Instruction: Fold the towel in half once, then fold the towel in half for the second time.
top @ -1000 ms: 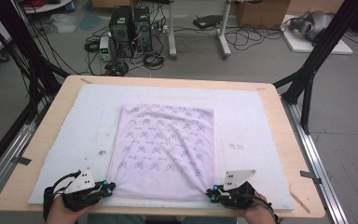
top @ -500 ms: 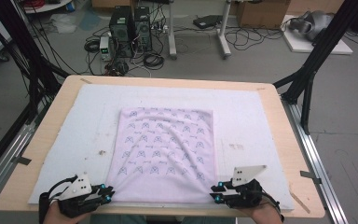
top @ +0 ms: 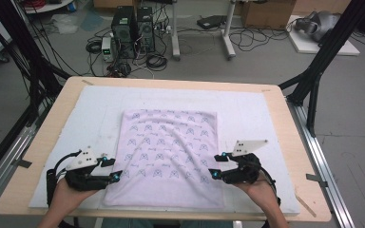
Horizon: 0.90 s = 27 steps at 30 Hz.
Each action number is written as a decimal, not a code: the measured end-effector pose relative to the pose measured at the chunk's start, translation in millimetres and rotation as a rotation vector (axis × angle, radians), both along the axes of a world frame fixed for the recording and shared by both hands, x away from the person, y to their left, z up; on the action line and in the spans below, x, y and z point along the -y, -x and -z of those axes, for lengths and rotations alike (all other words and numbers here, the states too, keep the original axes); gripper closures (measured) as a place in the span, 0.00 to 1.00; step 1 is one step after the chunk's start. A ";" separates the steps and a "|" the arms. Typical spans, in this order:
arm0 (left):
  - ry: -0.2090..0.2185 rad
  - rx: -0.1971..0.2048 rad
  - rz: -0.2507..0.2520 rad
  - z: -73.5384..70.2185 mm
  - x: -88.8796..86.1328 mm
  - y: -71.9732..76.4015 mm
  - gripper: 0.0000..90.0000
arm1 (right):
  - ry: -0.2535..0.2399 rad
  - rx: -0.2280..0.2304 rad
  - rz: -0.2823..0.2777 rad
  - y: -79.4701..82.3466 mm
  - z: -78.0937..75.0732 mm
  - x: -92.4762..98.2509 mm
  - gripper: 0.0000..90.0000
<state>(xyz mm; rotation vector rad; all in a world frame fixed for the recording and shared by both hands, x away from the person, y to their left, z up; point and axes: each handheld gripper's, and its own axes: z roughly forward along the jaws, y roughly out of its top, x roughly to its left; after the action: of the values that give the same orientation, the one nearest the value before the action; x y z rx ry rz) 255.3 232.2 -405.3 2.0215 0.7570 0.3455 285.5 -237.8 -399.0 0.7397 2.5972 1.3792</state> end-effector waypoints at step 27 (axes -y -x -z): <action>-0.005 0.008 -0.038 -4.9 8.8 -46.0 0.51 | 0.071 0.015 0.077 -63.6 -13.5 -14.8 0.36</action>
<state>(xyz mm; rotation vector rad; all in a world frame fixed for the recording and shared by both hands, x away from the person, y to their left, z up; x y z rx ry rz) 301.3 223.4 -400.4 2.0114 0.7914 0.3772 349.1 -223.0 -385.5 0.8062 2.5622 1.2600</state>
